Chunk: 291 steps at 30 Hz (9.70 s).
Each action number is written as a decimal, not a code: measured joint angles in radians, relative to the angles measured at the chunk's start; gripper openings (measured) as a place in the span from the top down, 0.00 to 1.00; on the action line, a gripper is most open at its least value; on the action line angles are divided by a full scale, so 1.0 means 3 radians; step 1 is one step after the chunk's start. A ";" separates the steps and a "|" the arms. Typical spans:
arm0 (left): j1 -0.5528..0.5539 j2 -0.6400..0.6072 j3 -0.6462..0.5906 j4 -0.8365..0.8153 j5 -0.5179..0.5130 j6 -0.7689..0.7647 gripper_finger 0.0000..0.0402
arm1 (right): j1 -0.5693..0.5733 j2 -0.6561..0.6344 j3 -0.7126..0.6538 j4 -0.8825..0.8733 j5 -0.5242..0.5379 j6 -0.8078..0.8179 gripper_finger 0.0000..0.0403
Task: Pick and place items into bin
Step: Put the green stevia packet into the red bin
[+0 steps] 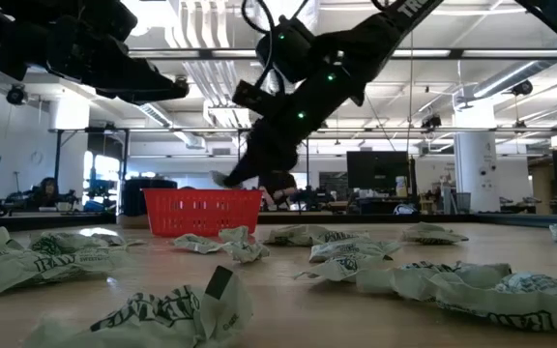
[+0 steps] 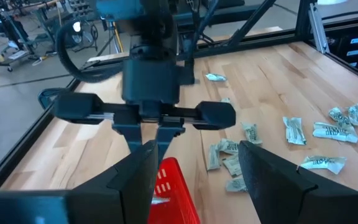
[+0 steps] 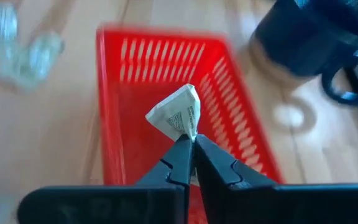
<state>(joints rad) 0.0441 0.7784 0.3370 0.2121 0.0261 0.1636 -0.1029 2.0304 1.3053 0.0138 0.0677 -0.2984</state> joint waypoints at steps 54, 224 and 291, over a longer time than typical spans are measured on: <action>-0.0874 0.1635 0.0163 -0.0910 -0.0331 -0.1403 0.66 | 0.0171 -0.2917 -0.2228 -0.0438 0.0046 0.0479 0.66; -0.2074 0.1266 0.0477 -0.1402 -0.1073 -0.2540 0.59 | -0.0021 -0.0256 0.0000 0.0007 0.0165 -0.0281 0.58; -0.0841 0.1507 0.0818 -0.1431 -0.2487 -0.0665 1.00 | 0.0773 -0.3188 -0.2768 -0.0752 -0.0060 0.1446 0.81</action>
<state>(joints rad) -0.2082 1.2306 0.5826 -0.2171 -0.7200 -0.0360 0.1291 1.0741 0.4747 -0.2119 0.0498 0.1353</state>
